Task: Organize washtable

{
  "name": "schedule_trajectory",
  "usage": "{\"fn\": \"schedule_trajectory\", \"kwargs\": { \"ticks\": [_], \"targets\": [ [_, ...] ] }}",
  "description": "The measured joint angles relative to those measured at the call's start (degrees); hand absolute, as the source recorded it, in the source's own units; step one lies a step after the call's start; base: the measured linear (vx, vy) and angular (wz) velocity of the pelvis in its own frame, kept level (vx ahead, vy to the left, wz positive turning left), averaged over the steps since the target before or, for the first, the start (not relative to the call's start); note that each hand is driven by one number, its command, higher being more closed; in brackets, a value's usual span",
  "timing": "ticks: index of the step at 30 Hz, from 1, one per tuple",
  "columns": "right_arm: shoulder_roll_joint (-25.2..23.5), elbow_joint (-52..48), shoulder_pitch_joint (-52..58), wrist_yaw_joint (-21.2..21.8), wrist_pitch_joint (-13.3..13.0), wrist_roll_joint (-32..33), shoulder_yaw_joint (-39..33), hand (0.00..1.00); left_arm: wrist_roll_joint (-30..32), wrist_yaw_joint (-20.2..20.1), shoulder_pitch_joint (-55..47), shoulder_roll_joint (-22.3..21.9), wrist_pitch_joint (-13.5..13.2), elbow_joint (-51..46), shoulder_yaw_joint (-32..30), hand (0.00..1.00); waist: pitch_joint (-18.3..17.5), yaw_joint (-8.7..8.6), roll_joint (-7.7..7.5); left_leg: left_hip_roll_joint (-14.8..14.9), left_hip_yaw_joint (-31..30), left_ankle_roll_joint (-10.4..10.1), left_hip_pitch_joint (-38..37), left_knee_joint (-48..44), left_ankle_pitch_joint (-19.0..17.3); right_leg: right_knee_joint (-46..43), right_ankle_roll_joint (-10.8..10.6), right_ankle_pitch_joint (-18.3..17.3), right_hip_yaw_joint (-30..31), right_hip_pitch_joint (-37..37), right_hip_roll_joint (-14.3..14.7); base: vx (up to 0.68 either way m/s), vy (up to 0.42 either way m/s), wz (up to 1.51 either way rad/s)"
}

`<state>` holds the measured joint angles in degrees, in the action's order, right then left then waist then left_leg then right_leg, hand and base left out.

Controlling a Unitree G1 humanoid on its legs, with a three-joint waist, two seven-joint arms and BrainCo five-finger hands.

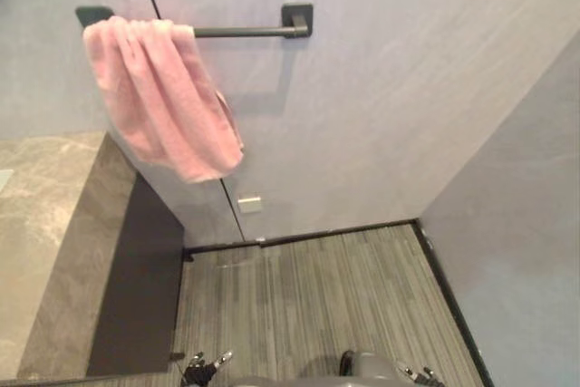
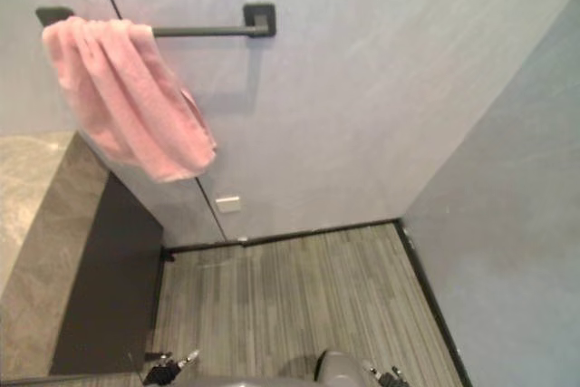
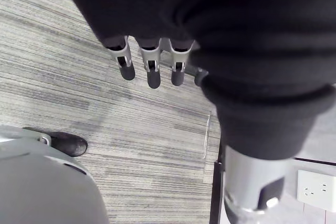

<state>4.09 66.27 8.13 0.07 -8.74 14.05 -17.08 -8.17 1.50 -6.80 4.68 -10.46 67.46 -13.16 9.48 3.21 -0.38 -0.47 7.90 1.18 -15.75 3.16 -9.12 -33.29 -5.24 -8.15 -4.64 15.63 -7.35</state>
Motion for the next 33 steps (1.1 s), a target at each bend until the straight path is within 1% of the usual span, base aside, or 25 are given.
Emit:
{"fn": "schedule_trajectory", "kwargs": {
  "ticks": [2,3,4,5,6,7,8,9,10,11,12,14,15,16,17,18,19,20,21,22,24,25,29,31,33],
  "targets": [
    [-0.2,-0.2,0.1,0.0,-0.2,0.0,0.6,0.00,0.6,-0.1,0.0,0.1,-0.1,0.0,-0.1,0.00,-0.1,-0.31,0.09,0.9,-0.6,0.3,-0.3,-0.1,-1.2,4.4,0.5,0.3,0.5,2.6,1.6,0.12,0.036,0.16],
    [-0.2,-0.2,0.0,-0.1,-0.1,0.2,1.0,0.00,1.3,-0.1,0.1,0.2,-0.1,0.0,-0.2,0.00,-0.1,-0.77,0.17,1.4,-1.4,-0.1,0.0,-0.1,-1.7,9.1,0.8,1.0,0.9,3.3,2.6,0.23,-0.026,0.32],
    [-0.3,-0.2,0.2,-0.2,-0.2,0.2,1.3,0.00,2.3,-0.2,0.1,0.3,0.0,-0.1,-0.5,0.00,-0.1,-0.94,0.00,1.6,-2.3,-0.6,0.2,-0.2,-2.6,14.6,1.8,2.9,1.9,3.5,3.3,0.26,-0.044,0.36],
    [-0.3,0.0,0.4,-0.2,-0.1,0.4,1.3,0.00,2.5,-0.2,0.1,0.3,0.0,-0.1,-0.6,0.00,-0.1,-0.96,-0.16,1.5,-2.7,-0.8,0.1,-0.4,-3.3,15.5,2.2,3.1,2.2,3.5,3.2,0.36,-0.093,0.44],
    [-0.5,0.3,0.7,-0.2,0.1,1.1,1.1,0.00,3.0,-0.2,0.1,0.1,0.0,-0.1,-1.5,0.00,-0.1,-0.96,-0.15,1.8,-3.6,-1.3,-0.2,-1.3,-4.8,15.5,3.0,4.6,3.0,3.3,3.5,0.37,-0.140,0.45],
    [0.2,0.3,0.9,0.0,0.2,1.2,0.3,0.00,3.9,-0.2,-0.1,-1.4,0.1,-0.1,-3.3,0.00,-0.7,-1.04,1.11,4.2,-4.0,-2.8,-1.3,-2.1,-6.2,14.3,2.8,6.0,2.6,2.4,5.6,0.40,-0.160,0.43],
    [0.3,0.3,1.2,0.1,0.2,1.1,-0.2,0.00,4.0,-0.2,-0.9,-1.8,0.1,-0.1,-4.0,0.00,-1.0,-0.90,1.76,5.0,-3.9,-3.5,-1.4,-2.9,-6.4,14.3,2.8,6.0,2.3,1.9,6.3,0.45,-0.177,0.35],
    [0.2,0.3,1.0,-0.1,0.1,1.1,-0.8,0.00,4.0,-0.3,-1.0,-2.5,0.1,-0.2,-6.1,0.00,-1.0,-0.91,1.82,6.3,-3.1,-3.8,-0.2,-7.6,-6.5,14.4,3.8,5.5,1.5,0.6,7.0,0.49,-0.195,0.32],
    [0.0,0.1,1.1,-0.4,0.1,1.0,-1.0,0.00,3.8,-0.3,-1.0,-3.0,0.1,-0.7,-8.4,0.00,-1.1,-0.70,1.54,7.6,-2.4,-3.8,3.4,-17.1,-6.4,14.9,5.1,5.0,0.1,-1.6,7.3,0.48,-0.201,0.33],
    [-0.1,-0.1,1.1,-0.4,0.1,1.0,-0.9,0.00,3.7,-0.3,-1.0,-3.2,0.2,-1.0,-9.5,0.00,-1.1,-0.72,1.35,8.1,-2.1,-3.8,5.5,-22.6,-6.4,15.2,5.6,4.5,-0.3,-2.5,7.3,0.49,-0.215,0.37],
    [-0.1,-0.7,1.1,-0.6,0.1,0.6,-0.7,0.00,3.1,-0.3,-1.0,-3.5,0.2,-2.2,-10.3,0.00,-0.8,-0.52,0.90,10.2,-1.4,-5.2,11.5,-36.3,-5.8,16.0,6.4,3.5,-1.1,-4.9,7.3,0.47,-0.201,0.34],
    [-0.2,-0.7,0.8,-1.3,0.1,-0.8,-0.2,0.00,0.9,0.1,-0.6,-3.5,0.0,-3.3,-9.4,0.00,-0.5,0.05,0.59,13.2,1.4,-5.3,16.1,-45.4,-5.9,18.6,6.7,3.3,-2.8,-10.1,7.0,0.49,-0.173,0.45],
    [-0.5,-0.7,0.9,-1.4,0.1,-1.3,0.0,0.00,-0.1,0.2,-0.7,-3.3,0.0,-4.2,-9.2,0.00,-0.1,0.68,-0.84,13.9,3.5,-5.3,17.1,-44.7,-5.9,19.7,6.7,3.3,-3.3,-13.1,6.1,0.37,-0.087,0.47],
    [-1.0,-0.8,0.8,-1.4,0.1,-1.8,0.1,0.00,-0.2,0.4,-0.8,-3.0,-0.1,-4.9,-8.8,0.00,-0.2,0.98,-1.66,13.7,4.9,-5.3,18.0,-41.0,-5.9,20.3,6.7,3.3,-3.5,-15.3,4.6,0.30,-0.035,0.48],
    [-1.2,-0.9,-0.1,-1.4,0.0,-3.0,0.2,0.00,-0.2,1.1,-0.8,-2.4,-0.2,-5.1,-6.8,0.00,-0.3,0.92,-2.07,12.5,5.3,-5.4,19.3,-34.1,-5.8,20.9,6.6,3.3,-3.7,-16.6,3.0,0.25,-0.009,0.35],
    [-1.1,-0.8,-0.5,-1.4,0.0,-3.3,0.2,0.00,-0.2,1.3,-0.8,-2.2,-0.3,-5.1,-5.9,0.00,-0.4,0.93,-2.00,12.0,5.3,-5.7,19.7,-30.3,-5.6,21.0,6.4,3.2,-3.7,-16.8,2.6,0.20,0.069,0.15],
    [-0.2,-0.9,-1.0,-1.3,-0.1,-3.6,0.3,0.00,-0.2,1.8,-1.0,-2.1,-0.3,-4.9,-3.8,0.00,-0.8,0.90,-0.96,11.1,4.8,-8.5,20.3,-19.8,-0.7,21.7,5.4,2.7,-3.5,-17.1,2.5,0.13,0.108,-0.12],
    [0.5,-0.8,-0.9,-1.3,-0.2,-3.9,0.6,0.00,-0.2,2.1,-1.2,-2.3,-0.5,-4.6,-2.8,0.00,-1.3,0.90,0.28,11.5,4.6,-9.0,21.0,-16.4,5.4,22.1,4.2,1.9,-3.1,-17.1,3.2,0.19,0.173,-0.35],
    [1.0,-0.1,-1.3,-1.4,0.0,-4.1,1.3,0.00,-0.3,2.3,-1.1,-1.7,-0.7,-3.8,-2.2,0.00,-1.7,0.90,0.53,11.1,5.2,-7.4,20.9,-15.4,6.3,23.2,1.7,-0.7,-2.0,-17.9,3.0,0.18,0.160,-0.38],
    [0.2,0.0,-0.8,-1.6,0.2,-4.1,1.3,0.00,-0.2,2.4,-0.9,-0.6,-0.7,-2.9,-1.3,0.00,-2.1,0.62,-0.87,9.4,6.4,-7.1,18.9,-12.2,7.3,23.5,1.4,-0.3,-1.2,-17.8,1.7,0.16,0.145,-0.37],
    [-1.0,0.3,0.2,-1.7,0.2,-4.0,1.0,0.00,-0.1,2.3,-0.9,0.7,-0.8,-2.4,0.0,0.00,-2.7,0.71,-2.48,7.2,8.4,-6.5,15.3,-6.5,9.1,23.8,1.2,-0.4,0.6,-17.9,0.4,0.09,0.124,-0.38],
    [-1.6,0.4,0.4,-1.7,0.2,-3.9,0.3,0.00,0.3,2.2,-0.9,1.2,-0.7,-1.8,0.3,0.00,-3.0,0.65,-2.91,6.2,9.9,-6.3,12.9,-2.8,10.3,24.7,0.8,-0.1,1.8,-18.4,-0.1,0.06,0.119,-0.45],
    [-2.0,0.5,0.8,-1.6,0.2,-3.5,-0.4,0.00,2.0,1.5,-0.6,2.2,-0.7,-0.8,2.5,0.00,-3.3,0.13,-3.24,4.7,11.5,-5.7,10.0,2.1,12.1,26.1,0.1,0.3,3.1,-18.8,-0.7,0.03,0.068,-0.22],
    [-2.0,0.9,0.7,-1.5,0.2,-3.6,-0.4,0.00,2.1,1.0,-0.5,2.3,-0.7,-0.1,2.5,0.00,-3.3,-0.63,-3.23,4.4,11.4,-5.7,9.7,2.2,12.1,26.9,-0.2,0.5,3.0,-19.5,-0.8,0.00,0.004,0.02],
    [-1.9,1.0,0.6,-1.4,0.2,-4.4,-0.3,0.00,2.3,1.0,-0.5,2.3,-0.6,0.3,2.5,0.00,-3.3,-0.72,-3.03,4.5,11.4,-5.7,9.5,2.3,12.1,27.0,-0.2,0.5,3.0,-19.7,-0.8,0.00,0.000,0.00]
  ]
}}
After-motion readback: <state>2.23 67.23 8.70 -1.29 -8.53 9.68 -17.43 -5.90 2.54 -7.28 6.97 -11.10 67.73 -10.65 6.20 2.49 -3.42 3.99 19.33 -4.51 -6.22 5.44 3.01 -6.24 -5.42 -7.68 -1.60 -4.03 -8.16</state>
